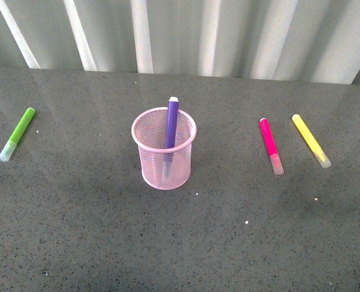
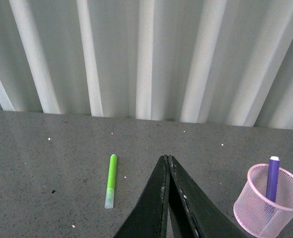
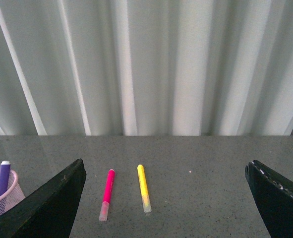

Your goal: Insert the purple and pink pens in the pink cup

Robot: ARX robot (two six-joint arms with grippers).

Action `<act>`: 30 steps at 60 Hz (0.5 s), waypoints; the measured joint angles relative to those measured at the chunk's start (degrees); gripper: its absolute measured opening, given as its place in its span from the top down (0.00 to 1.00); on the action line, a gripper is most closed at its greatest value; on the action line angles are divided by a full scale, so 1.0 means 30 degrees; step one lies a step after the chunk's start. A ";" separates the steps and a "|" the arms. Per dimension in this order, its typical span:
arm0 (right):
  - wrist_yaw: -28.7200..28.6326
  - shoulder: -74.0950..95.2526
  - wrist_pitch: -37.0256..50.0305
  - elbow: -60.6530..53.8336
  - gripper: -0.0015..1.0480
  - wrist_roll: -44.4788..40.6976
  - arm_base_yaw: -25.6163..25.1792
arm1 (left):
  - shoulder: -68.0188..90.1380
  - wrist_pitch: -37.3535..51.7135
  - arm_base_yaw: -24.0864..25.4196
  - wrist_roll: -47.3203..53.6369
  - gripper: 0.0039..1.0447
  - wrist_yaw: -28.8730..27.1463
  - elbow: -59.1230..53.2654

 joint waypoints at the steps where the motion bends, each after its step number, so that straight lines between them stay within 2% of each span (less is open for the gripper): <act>1: 0.0000 0.0000 0.0000 0.0000 0.07 0.0007 0.0000 | -0.0146 -0.0073 0.0000 0.0000 0.97 0.0007 -0.0073; 7: 0.0000 0.0000 0.0000 0.0000 0.07 0.0007 0.0000 | -0.0619 0.0291 0.0000 0.0015 0.97 -0.0007 -0.0415; 30: 0.0000 0.0000 0.0000 0.0000 0.07 0.0000 0.0000 | -0.4036 -0.3038 0.0000 0.0015 0.97 0.0007 -0.0423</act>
